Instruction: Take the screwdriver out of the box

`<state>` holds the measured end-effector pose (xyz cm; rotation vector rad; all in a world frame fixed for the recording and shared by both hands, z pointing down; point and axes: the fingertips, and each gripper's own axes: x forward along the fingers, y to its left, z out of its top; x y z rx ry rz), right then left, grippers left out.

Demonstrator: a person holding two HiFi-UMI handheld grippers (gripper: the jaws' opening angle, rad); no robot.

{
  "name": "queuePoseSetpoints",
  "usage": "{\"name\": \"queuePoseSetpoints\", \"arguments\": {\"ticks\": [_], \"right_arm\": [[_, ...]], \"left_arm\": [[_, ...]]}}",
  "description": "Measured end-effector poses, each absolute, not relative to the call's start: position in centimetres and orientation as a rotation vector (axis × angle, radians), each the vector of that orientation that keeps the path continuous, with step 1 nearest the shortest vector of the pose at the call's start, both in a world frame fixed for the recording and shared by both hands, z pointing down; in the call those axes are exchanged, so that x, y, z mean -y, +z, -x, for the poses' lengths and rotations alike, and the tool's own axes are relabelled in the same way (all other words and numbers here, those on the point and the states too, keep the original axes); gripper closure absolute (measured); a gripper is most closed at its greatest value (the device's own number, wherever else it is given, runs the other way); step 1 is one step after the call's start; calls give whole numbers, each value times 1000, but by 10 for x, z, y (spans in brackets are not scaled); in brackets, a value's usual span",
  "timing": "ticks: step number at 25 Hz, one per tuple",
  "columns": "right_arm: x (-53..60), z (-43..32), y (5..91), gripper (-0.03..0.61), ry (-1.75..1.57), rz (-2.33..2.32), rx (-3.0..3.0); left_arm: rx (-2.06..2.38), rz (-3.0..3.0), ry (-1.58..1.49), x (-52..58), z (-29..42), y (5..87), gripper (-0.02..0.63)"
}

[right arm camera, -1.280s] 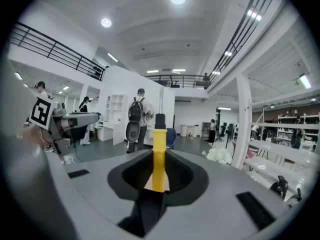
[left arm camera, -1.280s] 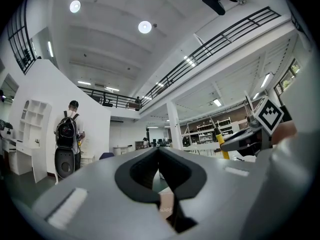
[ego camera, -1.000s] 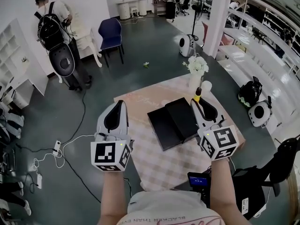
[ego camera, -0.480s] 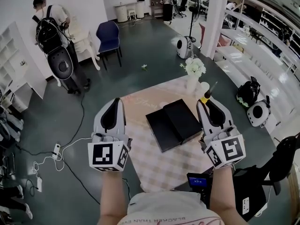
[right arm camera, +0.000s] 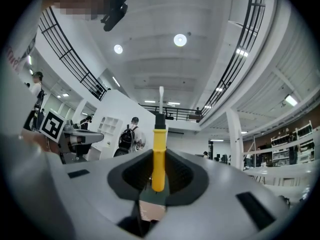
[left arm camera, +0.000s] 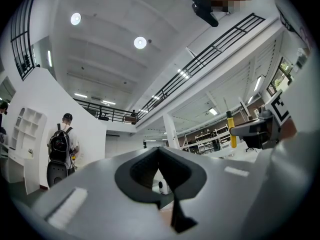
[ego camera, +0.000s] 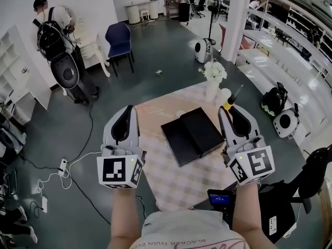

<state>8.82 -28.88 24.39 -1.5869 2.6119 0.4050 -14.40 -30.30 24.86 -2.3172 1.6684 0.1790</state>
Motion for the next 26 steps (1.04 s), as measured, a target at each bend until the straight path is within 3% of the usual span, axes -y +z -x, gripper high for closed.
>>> {"name": "queuePoseSetpoints", "arguments": {"ticks": [26], "right_arm": [[289, -84, 248, 502, 409, 1620, -2644]], "left_arm": [[-1654, 2317, 172, 302, 143, 245, 603]]}}
